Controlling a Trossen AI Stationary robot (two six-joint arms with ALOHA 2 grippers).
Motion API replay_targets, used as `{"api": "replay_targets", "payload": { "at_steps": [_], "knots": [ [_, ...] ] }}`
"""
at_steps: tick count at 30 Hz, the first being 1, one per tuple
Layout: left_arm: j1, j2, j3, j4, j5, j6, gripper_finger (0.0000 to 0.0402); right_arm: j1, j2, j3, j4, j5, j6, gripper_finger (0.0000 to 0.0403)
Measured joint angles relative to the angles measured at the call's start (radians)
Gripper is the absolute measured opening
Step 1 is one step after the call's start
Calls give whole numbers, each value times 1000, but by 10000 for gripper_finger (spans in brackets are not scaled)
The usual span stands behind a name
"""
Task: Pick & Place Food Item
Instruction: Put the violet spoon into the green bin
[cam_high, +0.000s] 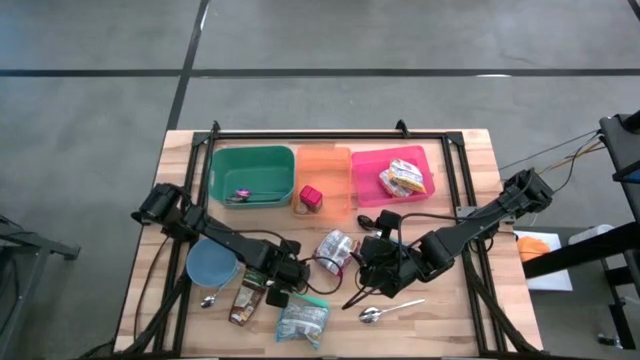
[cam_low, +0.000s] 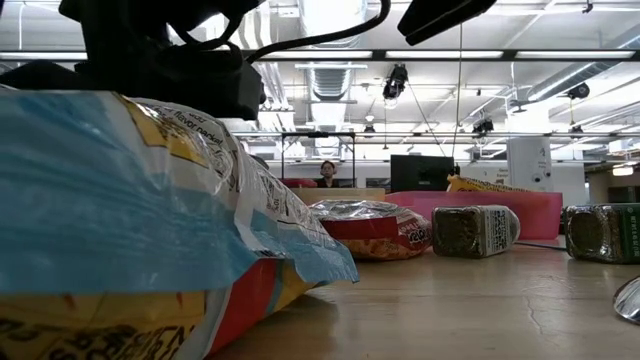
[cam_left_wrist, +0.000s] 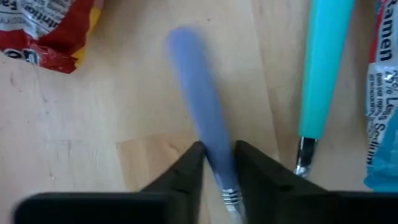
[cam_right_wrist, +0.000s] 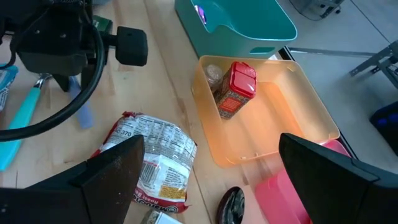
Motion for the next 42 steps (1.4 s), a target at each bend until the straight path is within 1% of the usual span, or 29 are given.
{"api": "replay_targets", "payload": {
  "at_steps": [3,5,13,17,21,26,30,32,34,38,42],
  "knots": [
    [1,0,0,-2,-6,-3,27,0,0,0,1,0,0,367],
    [3,0,0,1,-18,-10,15,0,0,0,2,0,4,367],
    [4,-5,12,-12,-18,-27,15,0,0,0,3,0,8,367],
    [4,-15,62,-86,-11,-32,3,0,0,0,5,0,8,367],
    [5,-10,117,-189,-10,-29,4,0,0,0,8,0,8,367],
    [4,-13,136,-217,-8,-29,3,2,0,0,8,-2,8,367],
    [4,-14,136,-216,-9,-64,1,2,0,1,14,-22,8,367],
    [4,-14,136,-219,-9,-79,13,2,0,1,15,-26,7,367],
    [2,-15,136,-223,-6,-78,34,2,0,1,16,-26,8,367],
    [-4,-15,133,-261,-4,-78,97,2,0,1,18,-27,4,367],
    [-6,-15,95,-266,-1,-82,161,2,0,1,19,-29,4,367]
  ]
}}
